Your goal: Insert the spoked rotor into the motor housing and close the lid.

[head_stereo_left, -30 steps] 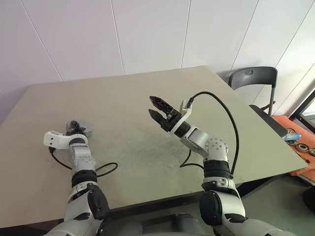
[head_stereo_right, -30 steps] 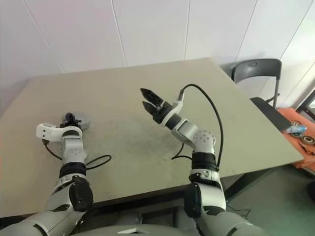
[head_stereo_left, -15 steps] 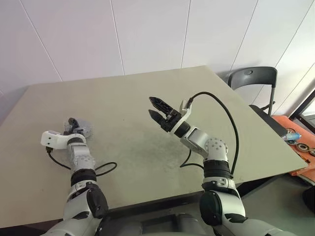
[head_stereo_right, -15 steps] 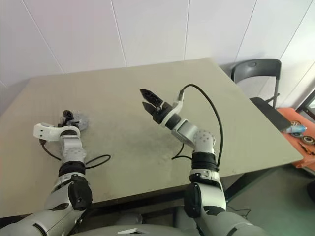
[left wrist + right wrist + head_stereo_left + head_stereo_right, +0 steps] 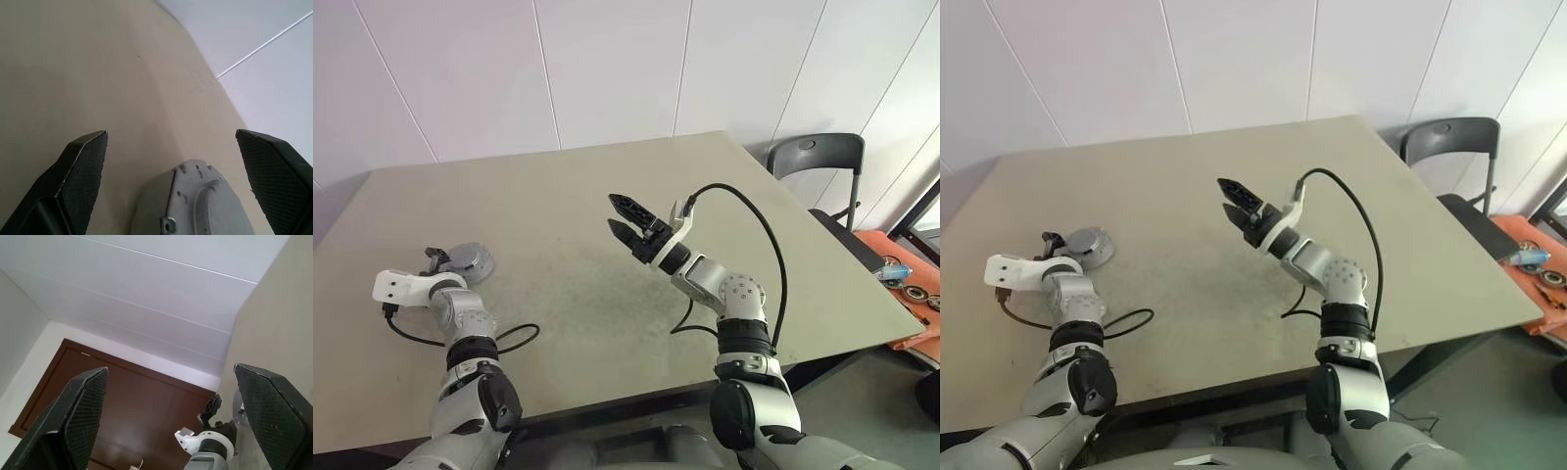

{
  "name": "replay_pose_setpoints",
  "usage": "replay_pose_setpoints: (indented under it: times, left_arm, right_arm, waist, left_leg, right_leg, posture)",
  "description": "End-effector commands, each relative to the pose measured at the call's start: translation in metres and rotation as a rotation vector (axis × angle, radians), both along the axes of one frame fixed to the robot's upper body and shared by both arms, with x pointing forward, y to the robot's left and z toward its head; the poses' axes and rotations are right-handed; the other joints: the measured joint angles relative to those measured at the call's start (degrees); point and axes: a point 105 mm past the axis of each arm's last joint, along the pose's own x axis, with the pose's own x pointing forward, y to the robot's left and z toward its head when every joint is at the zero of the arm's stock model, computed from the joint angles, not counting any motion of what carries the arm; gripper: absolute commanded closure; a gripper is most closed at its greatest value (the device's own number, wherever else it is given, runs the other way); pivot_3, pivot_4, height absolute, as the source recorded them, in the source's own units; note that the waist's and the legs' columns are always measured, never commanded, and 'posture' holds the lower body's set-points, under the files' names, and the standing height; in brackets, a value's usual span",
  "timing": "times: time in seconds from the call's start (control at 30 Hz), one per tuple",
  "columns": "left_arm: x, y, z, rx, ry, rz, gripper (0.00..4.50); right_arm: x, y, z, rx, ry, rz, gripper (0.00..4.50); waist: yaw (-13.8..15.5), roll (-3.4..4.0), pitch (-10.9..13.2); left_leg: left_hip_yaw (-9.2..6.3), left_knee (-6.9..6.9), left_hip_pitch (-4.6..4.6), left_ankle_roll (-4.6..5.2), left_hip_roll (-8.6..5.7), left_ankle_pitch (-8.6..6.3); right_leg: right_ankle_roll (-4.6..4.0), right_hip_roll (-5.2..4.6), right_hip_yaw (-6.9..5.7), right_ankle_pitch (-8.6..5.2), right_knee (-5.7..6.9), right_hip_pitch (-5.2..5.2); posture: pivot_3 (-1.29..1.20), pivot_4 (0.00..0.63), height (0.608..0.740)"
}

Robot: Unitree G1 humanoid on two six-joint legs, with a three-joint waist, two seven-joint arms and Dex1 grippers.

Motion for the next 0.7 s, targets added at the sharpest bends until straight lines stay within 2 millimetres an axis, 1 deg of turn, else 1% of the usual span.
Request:
replay_pose_setpoints:
  times: [0.03,0.07,0.13,0.17,0.23,0.3,0.37,0.47,0.57,0.6,0.7]
  left_arm:
    - [0.008,0.003,0.037,0.208,-0.047,-0.053,0.04]
    - [0.012,-0.002,0.045,0.258,-0.074,-0.097,0.04]
    - [0.016,-0.009,0.055,0.328,-0.107,-0.162,0.04]
    - [0.019,-0.017,0.062,0.397,-0.120,-0.223,0.04]
    - [0.023,-0.034,0.072,0.492,-0.155,-0.351,0.04]
    - [0.024,-0.053,0.079,0.591,-0.181,-0.492,0.04]
    - [0.024,-0.066,0.080,0.645,-0.187,-0.583,0.04]
    - [0.018,-0.095,0.082,0.789,-0.199,-0.785,0.04]
    - [0.009,-0.116,0.080,0.865,-0.219,-0.936,0.04]
    - [0.005,-0.122,0.078,0.881,-0.227,-0.987,0.01]
    - [-0.005,-0.134,0.068,0.925,-0.213,-1.117,0.01]
  right_arm:
    - [0.000,0.003,0.013,0.006,-0.049,0.013,0.14]
    - [0.000,0.003,0.012,-0.009,-0.052,0.008,0.14]
    - [0.001,0.003,0.010,-0.041,-0.060,0.001,0.14]
    - [0.001,0.003,0.008,-0.086,-0.077,-0.005,0.14]
    - [0.003,0.004,0.002,-0.208,-0.126,-0.026,0.14]
    - [0.009,0.002,-0.006,-0.373,-0.196,-0.075,0.14]
    - [0.013,-0.001,-0.009,-0.469,-0.254,-0.110,0.14]
    - [0.021,-0.012,-0.010,-0.609,-0.361,-0.173,0.14]
    - [0.026,-0.024,-0.009,-0.691,-0.430,-0.222,0.14]
    - [0.026,-0.027,-0.010,-0.721,-0.455,-0.232,0.07]
    - [0.019,-0.028,-0.011,-0.811,-0.563,-0.228,0.07]
  waist:
    - [0.00,0.00,0.00]
    - [0.00,0.00,0.00]
    - [-0.01,0.00,0.00]
    - [-0.02,0.01,-0.01]
    - [-0.09,0.01,-0.01]
    - [-0.12,0.01,-0.01]
    - [-0.25,0.01,-0.01]
    - [-0.25,0.01,-0.01]
    - [-0.27,0.02,-0.01]
    - [-0.28,0.02,-0.01]
    - [-0.25,0.03,0.00]
  left_leg:
    - [0.00,0.00,0.00,0.00,0.00,0.00]
    - [0.00,0.00,0.00,0.00,-0.01,0.00]
    - [0.01,0.00,0.00,-0.01,-0.01,0.00]
    - [0.03,0.00,0.00,-0.01,-0.01,0.00]
    - [0.06,0.00,0.00,-0.01,-0.01,0.00]
    - [0.12,0.00,0.00,-0.01,-0.01,0.00]
    - [0.17,0.00,0.00,-0.01,-0.02,0.00]
    - [0.18,0.00,0.01,-0.01,-0.01,0.00]
    - [0.19,0.00,0.02,-0.01,0.00,0.00]
    - [0.19,0.00,0.02,-0.01,0.00,0.00]
    - [0.19,-0.01,0.03,0.00,0.02,0.00]
  right_leg:
    - [0.00,0.00,0.00,0.00,0.00,0.00]
    - [0.00,0.00,0.00,0.00,0.00,0.00]
    - [0.00,0.00,0.00,0.00,0.00,0.00]
    - [-0.01,-0.01,0.00,0.00,0.00,0.01]
    - [-0.01,-0.01,0.00,0.00,0.00,0.01]
    - [-0.01,-0.01,0.01,0.00,0.00,0.01]
    - [-0.01,-0.01,0.01,0.00,0.00,0.01]
    - [-0.01,0.01,0.01,0.00,0.00,0.01]
    - [-0.02,0.02,0.02,0.00,0.01,0.01]
    - [-0.03,0.02,0.02,0.01,0.00,0.01]
    - [-0.03,0.02,0.03,0.01,0.00,0.01]
  posture:
    - [0.00,0.000,0.740]
    - [0.00,0.000,0.740]
    - [0.00,0.000,0.740]
    - [0.00,0.000,0.740]
    - [0.00,0.000,0.740]
    - [0.00,0.000,0.740]
    - [0.00,0.000,0.740]
    - [0.00,0.000,0.740]
    - [0.00,0.000,0.740]
    - [0.00,0.000,0.740]
    - [0.00,0.000,0.740]
